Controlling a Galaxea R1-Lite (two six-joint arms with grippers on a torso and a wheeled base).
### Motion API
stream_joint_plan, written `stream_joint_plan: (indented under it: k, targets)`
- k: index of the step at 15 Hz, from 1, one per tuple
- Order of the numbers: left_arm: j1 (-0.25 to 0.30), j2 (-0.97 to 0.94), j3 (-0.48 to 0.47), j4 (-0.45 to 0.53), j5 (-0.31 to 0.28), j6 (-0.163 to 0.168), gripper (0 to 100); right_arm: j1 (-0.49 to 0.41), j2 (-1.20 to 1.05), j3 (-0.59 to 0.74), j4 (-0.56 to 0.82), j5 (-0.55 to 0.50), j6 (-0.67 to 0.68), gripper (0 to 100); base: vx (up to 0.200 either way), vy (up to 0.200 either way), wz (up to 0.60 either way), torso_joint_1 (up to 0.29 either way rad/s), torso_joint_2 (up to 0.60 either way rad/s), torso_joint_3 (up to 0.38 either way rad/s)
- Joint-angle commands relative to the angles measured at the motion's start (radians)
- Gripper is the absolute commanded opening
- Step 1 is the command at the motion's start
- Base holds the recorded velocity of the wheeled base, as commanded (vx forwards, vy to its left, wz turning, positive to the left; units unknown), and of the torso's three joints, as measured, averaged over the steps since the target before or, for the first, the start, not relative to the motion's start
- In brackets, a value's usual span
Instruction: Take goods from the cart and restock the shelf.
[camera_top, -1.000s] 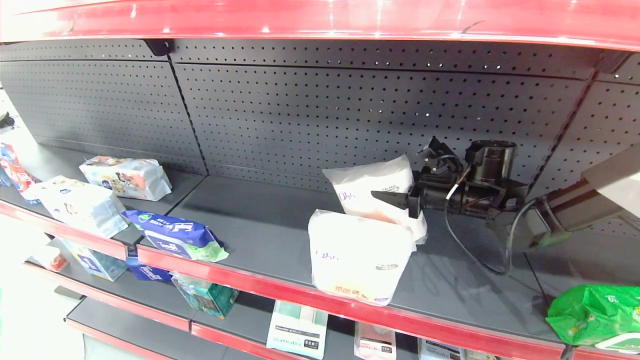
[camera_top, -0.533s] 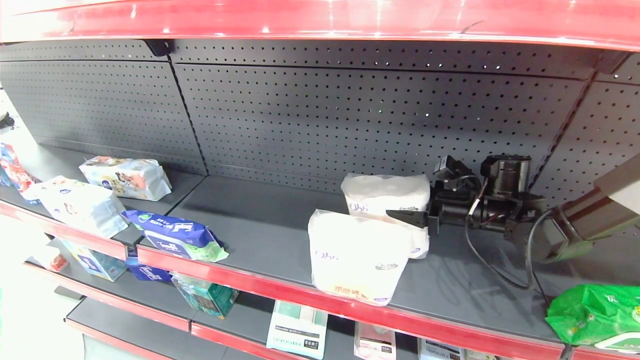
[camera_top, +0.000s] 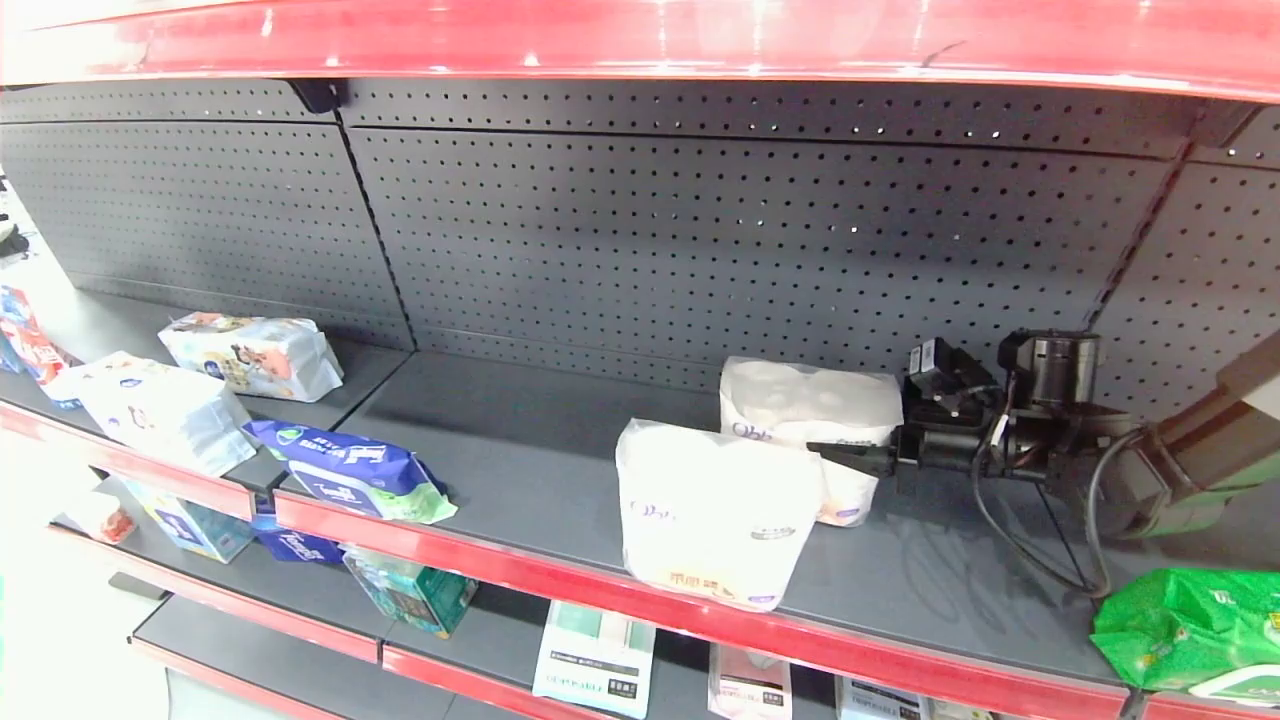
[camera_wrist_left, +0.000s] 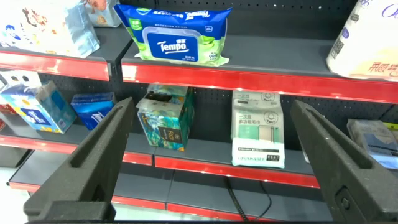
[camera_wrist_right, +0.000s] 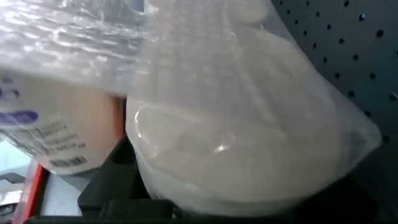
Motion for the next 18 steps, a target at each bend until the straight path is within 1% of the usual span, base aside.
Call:
stream_joint_plan:
  k: [1, 6, 13, 16, 18]
  targets:
    - [0.000, 0.001, 0.000, 0.000, 0.000, 0.000, 100, -0.002, 0.017, 0.013, 0.000, -0.001, -0.011, 0, 0.000, 0.000, 0.00, 0.000, 0.00, 0.000]
    - [0.000, 0.001, 0.000, 0.000, 0.000, 0.000, 100, 0.000, 0.048, 0.008, -0.001, -0.004, -0.051, 0, 0.000, 0.000, 0.00, 0.000, 0.00, 0.000]
    - [0.000, 0.001, 0.000, 0.000, 0.000, 0.000, 100, 0.063, 0.082, -0.063, -0.003, -0.007, -0.017, 0, 0.000, 0.000, 0.00, 0.000, 0.00, 0.000]
    - [0.000, 0.001, 0.000, 0.000, 0.000, 0.000, 100, 0.081, 0.085, -0.066, -0.003, -0.010, -0.011, 0, 0.000, 0.000, 0.00, 0.000, 0.00, 0.000]
    - [0.000, 0.001, 0.000, 0.000, 0.000, 0.000, 100, 0.089, 0.083, -0.066, -0.003, -0.044, 0.014, 0, 0.000, 0.000, 0.00, 0.000, 0.00, 0.000]
